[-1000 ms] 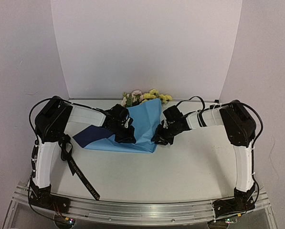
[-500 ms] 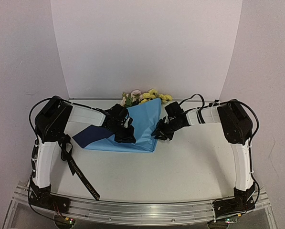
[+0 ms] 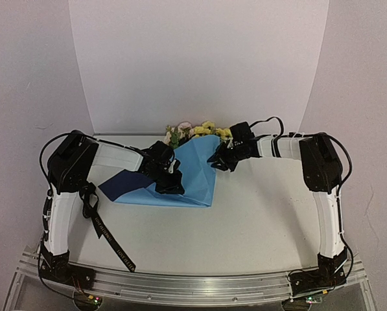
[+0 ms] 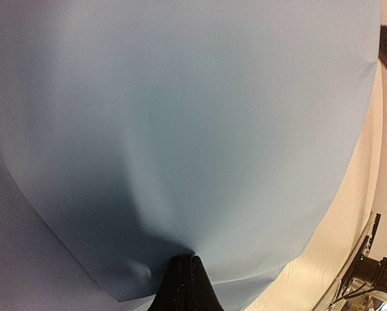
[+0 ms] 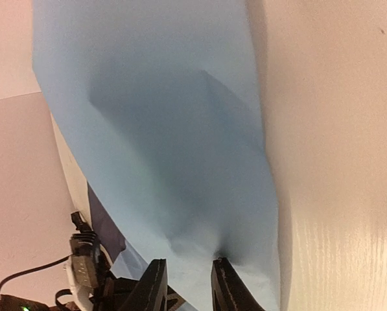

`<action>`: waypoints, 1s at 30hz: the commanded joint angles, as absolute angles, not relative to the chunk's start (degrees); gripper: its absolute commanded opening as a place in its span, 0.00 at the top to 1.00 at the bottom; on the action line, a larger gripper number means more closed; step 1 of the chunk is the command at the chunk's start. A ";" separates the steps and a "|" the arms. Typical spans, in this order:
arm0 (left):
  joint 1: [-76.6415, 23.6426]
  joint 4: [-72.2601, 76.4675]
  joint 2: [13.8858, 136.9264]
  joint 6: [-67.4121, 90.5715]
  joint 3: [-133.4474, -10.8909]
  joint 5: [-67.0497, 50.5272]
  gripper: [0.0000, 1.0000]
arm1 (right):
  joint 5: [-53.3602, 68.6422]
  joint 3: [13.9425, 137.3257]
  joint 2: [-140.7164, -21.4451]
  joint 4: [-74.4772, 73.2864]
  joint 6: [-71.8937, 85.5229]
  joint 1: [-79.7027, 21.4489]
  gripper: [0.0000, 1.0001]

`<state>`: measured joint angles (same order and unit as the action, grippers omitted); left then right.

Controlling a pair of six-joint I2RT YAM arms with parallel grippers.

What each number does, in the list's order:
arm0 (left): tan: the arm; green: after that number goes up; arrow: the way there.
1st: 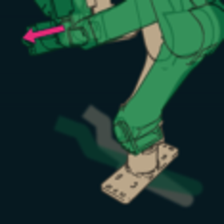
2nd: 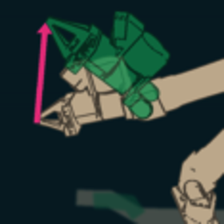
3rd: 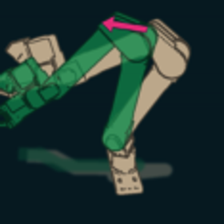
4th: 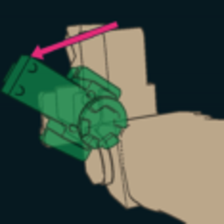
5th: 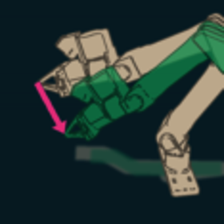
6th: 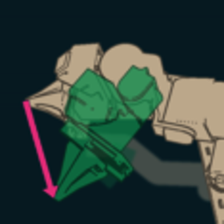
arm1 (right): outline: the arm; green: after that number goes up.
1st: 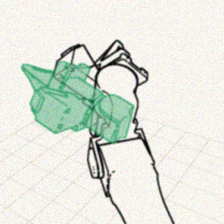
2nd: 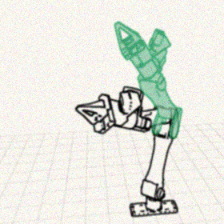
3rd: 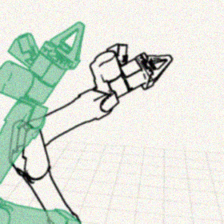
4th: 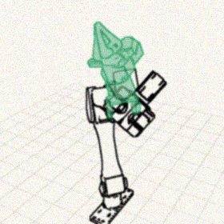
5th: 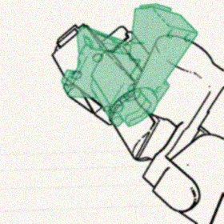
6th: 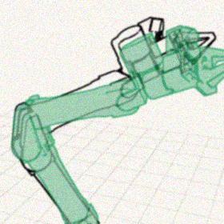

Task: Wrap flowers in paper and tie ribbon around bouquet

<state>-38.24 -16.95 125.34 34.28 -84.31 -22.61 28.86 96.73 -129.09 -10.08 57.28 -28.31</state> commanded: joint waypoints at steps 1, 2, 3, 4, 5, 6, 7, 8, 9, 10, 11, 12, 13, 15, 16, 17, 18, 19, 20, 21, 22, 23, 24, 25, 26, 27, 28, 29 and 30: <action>-37.60 -22.76 128.85 32.94 -83.94 -19.52 1.00 | 31.32 102.12 -130.36 -9.38 55.20 -28.75 0.72; -37.56 -22.76 128.88 32.93 -83.95 -19.53 1.00 | 31.63 102.68 -130.30 -9.30 54.54 -28.92 0.71; -37.55 -22.76 128.93 32.90 -83.97 -19.59 1.00 | 32.02 103.35 -130.31 -9.23 54.06 -29.02 0.71; -37.57 -22.75 128.97 32.91 -84.03 -19.58 1.00 | 32.67 104.25 -130.61 -9.22 54.00 -29.01 0.70; -37.54 -22.72 129.04 32.93 -84.09 -19.67 1.00 | 33.40 105.16 -131.12 -9.14 54.16 -29.02 0.69; -37.53 -22.73 129.15 32.91 -84.09 -19.71 1.00 | 34.01 106.05 -131.67 -8.99 54.44 -29.10 0.69; -37.53 -22.74 129.19 32.91 -84.12 -19.76 1.00 | 34.95 106.84 -132.46 -8.91 54.93 -29.26 0.69; -37.53 -22.76 129.25 32.90 -84.19 -19.85 1.00 | 35.86 107.69 -133.27 -8.84 55.48 -29.49 0.69; -37.53 -22.76 129.24 32.93 -84.20 -19.86 1.00 | 36.23 108.14 -133.85 -8.82 55.73 -29.78 0.68; -37.52 -22.78 129.23 32.93 -84.16 -19.85 1.00 | 36.49 108.41 -134.28 -8.77 55.83 -30.17 0.66; -37.50 -22.82 129.25 32.90 -84.18 -19.82 1.00 | 36.71 108.57 -134.69 -8.70 55.91 -30.60 0.64; -37.49 -22.84 129.27 32.88 -84.19 -19.79 1.00 | 36.94 108.79 -135.12 -8.61 56.06 -31.06 0.63; -37.51 -22.84 129.30 32.88 -84.19 -19.78 1.00 | 37.45 109.26 -135.82 -8.51 56.39 -31.41 0.62; -37.53 -22.91 129.43 32.91 -84.25 -19.78 1.00 | 38.26 110.22 -137.16 -8.44 57.41 -31.71 0.62; -37.53 -22.99 129.51 32.91 -84.22 -19.85 1.00 | 38.06 110.34 -137.82 -8.36 57.92 -31.63 0.62; -37.53 -23.06 129.61 32.94 -84.23 -19.86 1.00 | 37.75 110.29 -138.19 -8.33 58.34 -31.32 0.62; -37.53 -23.07 129.70 32.98 -84.25 -19.87 1.00 | 37.44 110.17 -138.53 -8.30 58.72 -30.93 0.62; -37.53 -23.06 129.69 33.05 -84.20 -19.91 1.00 | 37.03 109.87 -138.83 -8.26 59.01 -30.36 0.62; -37.53 -23.13 129.80 33.11 -84.20 -19.94 1.00 | 36.75 109.46 -139.00 -8.09 59.57 -29.57 0.63; -37.53 -23.19 129.87 33.08 -84.22 -19.94 1.00 | 36.67 108.89 -139.10 -7.69 60.00 -28.89 0.63; -37.52 -23.29 129.94 33.07 -84.33 -19.91 1.00 | 36.69 108.08 -139.09 -7.12 60.44 -28.31 0.63; -37.53 -23.47 130.02 33.07 -84.48 -19.96 1.00 | 36.81 107.39 -138.95 -6.18 61.01 -27.64 0.63; -37.53 -23.55 130.12 32.98 -84.62 -19.91 1.00 | 37.16 106.56 -138.68 -4.95 61.32 -27.11 0.63; -37.53 -23.70 130.19 33.03 -84.80 -19.88 1.00 | 37.63 105.89 -138.52 -4.24 61.78 -26.80 0.63; -37.46 -23.86 130.26 33.05 -85.04 -19.87 1.00 | 38.10 105.37 -138.39 -3.39 62.14 -26.39 0.63; -37.44 -23.95 130.43 33.05 -85.16 -19.86 1.00 | 38.39 104.90 -138.25 -2.52 62.44 -25.82 0.63; -37.44 -23.98 130.54 33.07 -85.26 -19.86 1.00 | 38.65 104.43 -138.09 -1.98 62.58 -25.38 0.63; -37.44 -24.04 130.63 33.10 -85.35 -19.91 1.00 | 38.83 103.90 -137.91 -1.52 62.74 -24.97 0.63; -37.44 -24.11 130.71 33.15 -85.40 -19.94 1.00 | 38.88 103.42 -137.73 -1.10 62.94 -24.43 0.63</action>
